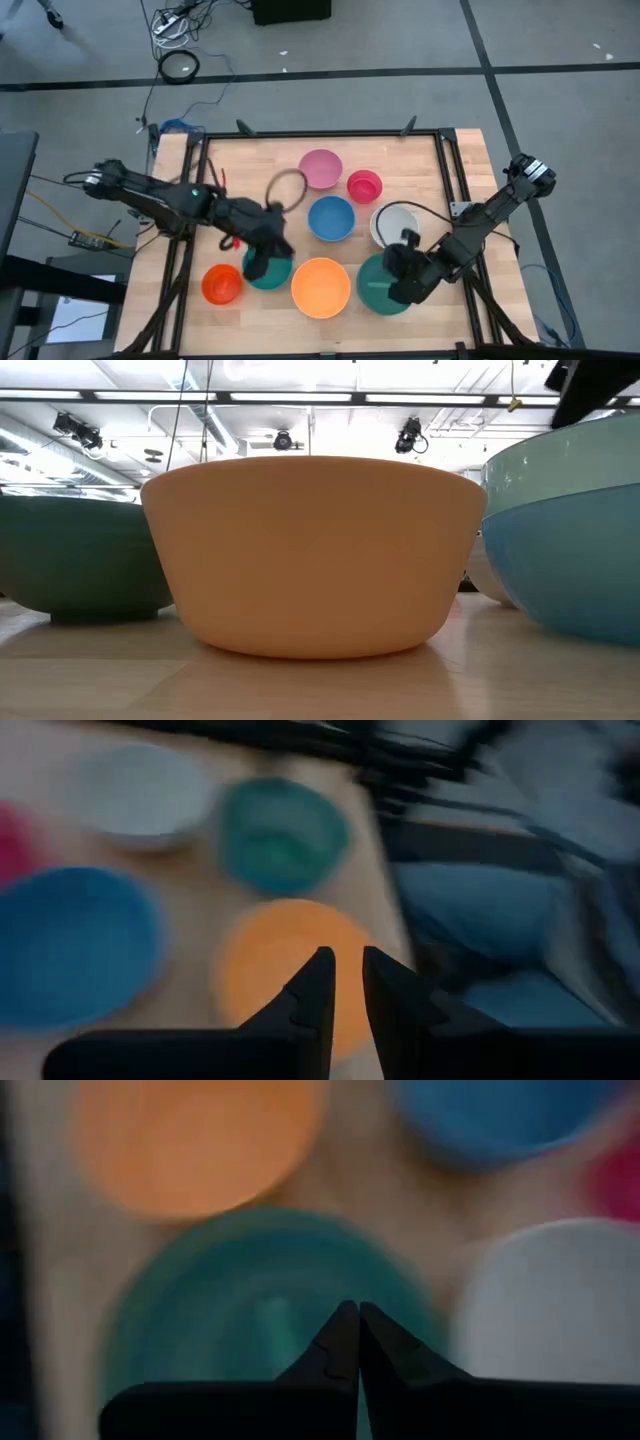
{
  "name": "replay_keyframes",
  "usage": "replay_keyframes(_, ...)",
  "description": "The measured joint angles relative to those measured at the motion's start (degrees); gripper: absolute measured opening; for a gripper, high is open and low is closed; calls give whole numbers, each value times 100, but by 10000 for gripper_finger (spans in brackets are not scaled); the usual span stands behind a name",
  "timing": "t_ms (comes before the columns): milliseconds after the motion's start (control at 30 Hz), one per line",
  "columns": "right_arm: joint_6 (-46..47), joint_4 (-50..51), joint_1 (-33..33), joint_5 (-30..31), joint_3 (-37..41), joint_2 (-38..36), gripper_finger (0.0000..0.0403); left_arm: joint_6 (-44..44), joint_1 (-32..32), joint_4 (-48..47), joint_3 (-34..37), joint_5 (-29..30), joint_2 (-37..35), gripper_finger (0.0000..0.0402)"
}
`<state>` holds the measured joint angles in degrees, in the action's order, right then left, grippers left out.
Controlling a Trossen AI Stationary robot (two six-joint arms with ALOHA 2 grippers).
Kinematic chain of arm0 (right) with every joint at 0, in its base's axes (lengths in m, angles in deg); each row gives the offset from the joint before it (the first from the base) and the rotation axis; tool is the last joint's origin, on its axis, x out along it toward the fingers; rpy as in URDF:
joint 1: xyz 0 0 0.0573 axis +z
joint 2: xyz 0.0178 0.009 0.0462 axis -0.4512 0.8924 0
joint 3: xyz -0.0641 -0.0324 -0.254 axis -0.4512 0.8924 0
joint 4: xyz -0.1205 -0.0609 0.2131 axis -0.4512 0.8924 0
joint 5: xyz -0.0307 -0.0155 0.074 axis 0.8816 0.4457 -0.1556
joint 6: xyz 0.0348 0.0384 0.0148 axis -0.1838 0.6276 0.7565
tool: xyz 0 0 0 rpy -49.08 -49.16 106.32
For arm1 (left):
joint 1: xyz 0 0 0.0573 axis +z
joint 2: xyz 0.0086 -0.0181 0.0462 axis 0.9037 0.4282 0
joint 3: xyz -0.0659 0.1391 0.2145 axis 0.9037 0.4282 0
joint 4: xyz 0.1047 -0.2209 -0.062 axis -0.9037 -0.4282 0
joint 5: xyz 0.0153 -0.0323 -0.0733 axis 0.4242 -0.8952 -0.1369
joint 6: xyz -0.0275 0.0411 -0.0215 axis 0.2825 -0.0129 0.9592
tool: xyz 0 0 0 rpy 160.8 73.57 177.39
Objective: Nest bowls inside each other
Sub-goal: Stack the light green bowl on top of the light blue bowl
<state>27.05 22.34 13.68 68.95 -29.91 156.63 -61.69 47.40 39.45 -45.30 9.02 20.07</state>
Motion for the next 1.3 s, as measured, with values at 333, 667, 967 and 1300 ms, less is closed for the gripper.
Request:
replay_keyframes(333,1351,909,113,3096,0,-844,0,-2576,145,1809,599,-470,937,64)
replay_keyframes(667,1157,707,-191,1985,0,-1059,1,-2285,507,4283,595,-963,2100,64)
replay_keyframes(967,561,310,-128,2537,0,-1609,1,-912,568,5813,592,-1178,3137,64)
replay_keyframes(1300,-336,-404,-121,2656,0,-1837,1,-594,643,5879,592,-64,3482,64)
